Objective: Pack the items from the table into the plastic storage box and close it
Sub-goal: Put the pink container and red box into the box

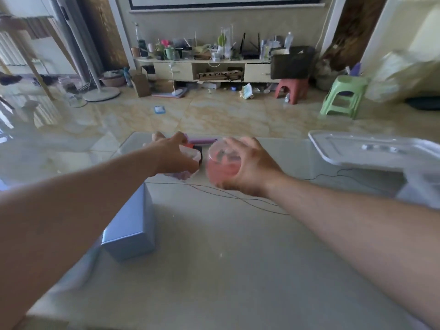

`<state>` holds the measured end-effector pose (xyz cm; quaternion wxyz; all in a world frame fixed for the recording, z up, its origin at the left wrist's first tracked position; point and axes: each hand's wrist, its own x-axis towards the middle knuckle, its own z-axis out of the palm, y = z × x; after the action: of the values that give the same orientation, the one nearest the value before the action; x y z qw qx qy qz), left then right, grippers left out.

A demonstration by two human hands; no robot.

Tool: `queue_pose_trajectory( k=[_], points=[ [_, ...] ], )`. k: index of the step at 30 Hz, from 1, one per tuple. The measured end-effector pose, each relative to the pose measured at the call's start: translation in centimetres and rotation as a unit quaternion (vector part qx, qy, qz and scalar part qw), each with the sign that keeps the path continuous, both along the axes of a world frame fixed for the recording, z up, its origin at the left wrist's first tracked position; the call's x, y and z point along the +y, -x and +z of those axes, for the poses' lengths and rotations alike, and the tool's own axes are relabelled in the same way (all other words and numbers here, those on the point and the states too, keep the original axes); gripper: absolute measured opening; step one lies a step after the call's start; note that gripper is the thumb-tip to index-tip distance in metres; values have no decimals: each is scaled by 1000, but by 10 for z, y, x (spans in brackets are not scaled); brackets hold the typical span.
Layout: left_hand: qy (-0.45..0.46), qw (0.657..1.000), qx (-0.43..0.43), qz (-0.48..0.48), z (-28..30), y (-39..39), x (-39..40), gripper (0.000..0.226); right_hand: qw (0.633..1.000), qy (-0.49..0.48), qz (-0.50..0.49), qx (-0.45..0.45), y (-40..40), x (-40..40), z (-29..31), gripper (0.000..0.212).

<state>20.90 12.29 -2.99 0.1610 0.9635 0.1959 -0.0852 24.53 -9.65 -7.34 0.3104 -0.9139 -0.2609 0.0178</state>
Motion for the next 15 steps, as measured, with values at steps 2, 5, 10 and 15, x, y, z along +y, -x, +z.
queue_pose_trajectory(
  k=[2, 5, 10, 15],
  points=[
    [37, 998, -34, -38, 31, 8, -42, 92, 1000, 1, -8, -29, 17, -51, 47, 122],
    [87, 984, -87, -127, 73, 15, -125, 100, 996, 33, -37, -79, 51, -147, 111, 119],
    [114, 954, -134, -242, 112, 36, -268, 86, 984, 62, -145, -88, 103, -315, 162, 106],
    [56, 927, -121, -349, 109, 52, -371, 88, 969, 139, -203, -6, 121, -411, 111, 108]
  ],
)
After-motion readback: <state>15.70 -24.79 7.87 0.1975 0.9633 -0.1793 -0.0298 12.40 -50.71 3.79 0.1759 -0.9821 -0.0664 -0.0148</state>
